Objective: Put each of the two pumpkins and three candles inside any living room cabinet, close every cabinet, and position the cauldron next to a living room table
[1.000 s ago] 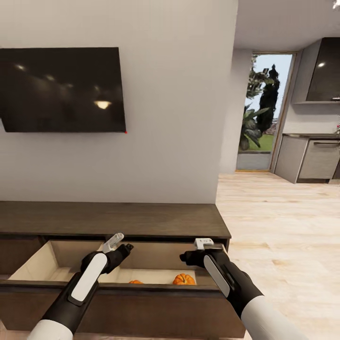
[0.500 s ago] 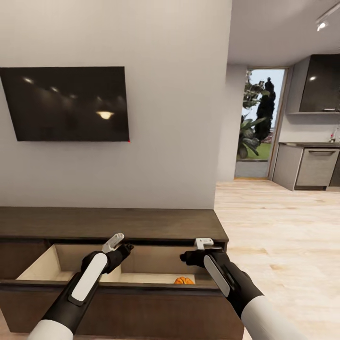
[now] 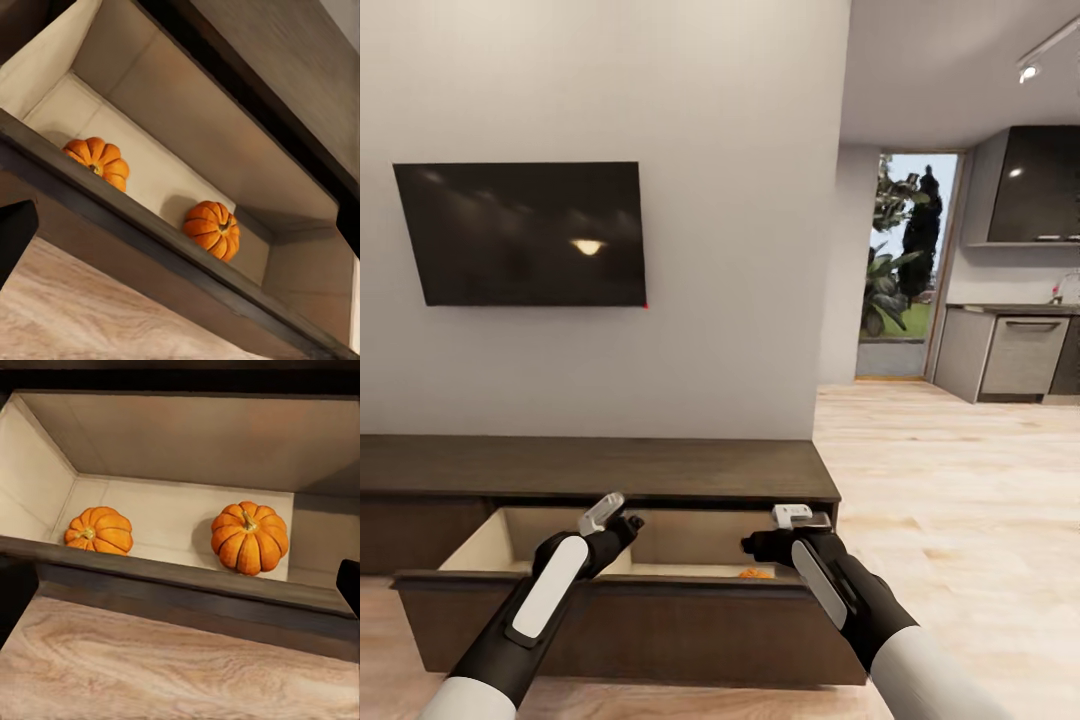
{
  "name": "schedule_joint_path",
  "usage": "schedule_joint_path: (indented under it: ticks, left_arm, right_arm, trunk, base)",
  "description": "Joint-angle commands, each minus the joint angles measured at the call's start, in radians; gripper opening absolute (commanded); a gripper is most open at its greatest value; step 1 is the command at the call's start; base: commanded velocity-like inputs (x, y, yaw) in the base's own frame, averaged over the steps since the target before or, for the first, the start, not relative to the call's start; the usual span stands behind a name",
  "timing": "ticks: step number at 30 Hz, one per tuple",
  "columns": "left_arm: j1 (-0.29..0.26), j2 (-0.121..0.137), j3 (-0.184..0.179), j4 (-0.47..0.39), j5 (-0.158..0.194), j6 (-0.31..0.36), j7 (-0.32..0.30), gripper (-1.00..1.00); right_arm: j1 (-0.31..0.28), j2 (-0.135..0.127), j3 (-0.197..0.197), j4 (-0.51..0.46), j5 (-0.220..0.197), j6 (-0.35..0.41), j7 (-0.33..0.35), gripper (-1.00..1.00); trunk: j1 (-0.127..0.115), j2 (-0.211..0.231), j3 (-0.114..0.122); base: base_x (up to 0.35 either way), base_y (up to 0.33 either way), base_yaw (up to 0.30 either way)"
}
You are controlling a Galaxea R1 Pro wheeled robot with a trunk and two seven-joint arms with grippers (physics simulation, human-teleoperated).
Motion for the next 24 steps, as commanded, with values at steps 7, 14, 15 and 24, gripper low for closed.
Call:
schedule_joint_path:
  ticks: [7, 14, 15, 24]
  left_arm:
    - [-0.001, 0.0, -0.004, -0.002, 0.008, 0.0, 0.009, 1.0]
    - [-0.001, -0.001, -0.004, -0.003, 0.008, 0.0, 0.009, 1.0]
    - [-0.001, -0.001, -0.004, -0.003, 0.008, 0.0, 0.009, 1.0]
    - [0.0, 0.001, 0.002, -0.037, 0.005, -0.001, 0.01, 1.0]
  right_arm:
    - [-0.001, -0.001, 0.002, -0.021, -0.011, 0.004, -0.01, 1.0]
    - [-0.001, -0.002, 0.002, -0.029, -0.012, 0.004, -0.01, 1.0]
    - [-0.001, -0.002, 0.002, -0.029, -0.012, 0.004, -0.01, 1.0]
    - [-0.001, -0.002, 0.002, -0.027, -0.011, 0.003, -0.01, 1.0]
  trunk:
    - [-0.028, 0.049, 0.021]
    - [-0.028, 0.049, 0.021]
    - [-0.028, 0.049, 0.021]
    - [-0.016, 0.028, 0.011]
  base:
    - [-0.326, 0.082, 0.0]
    - [-0.332, 0.008, 0.0]
    - [-0.332, 0.001, 0.0]
    - [-0.315, 0.0, 0.0]
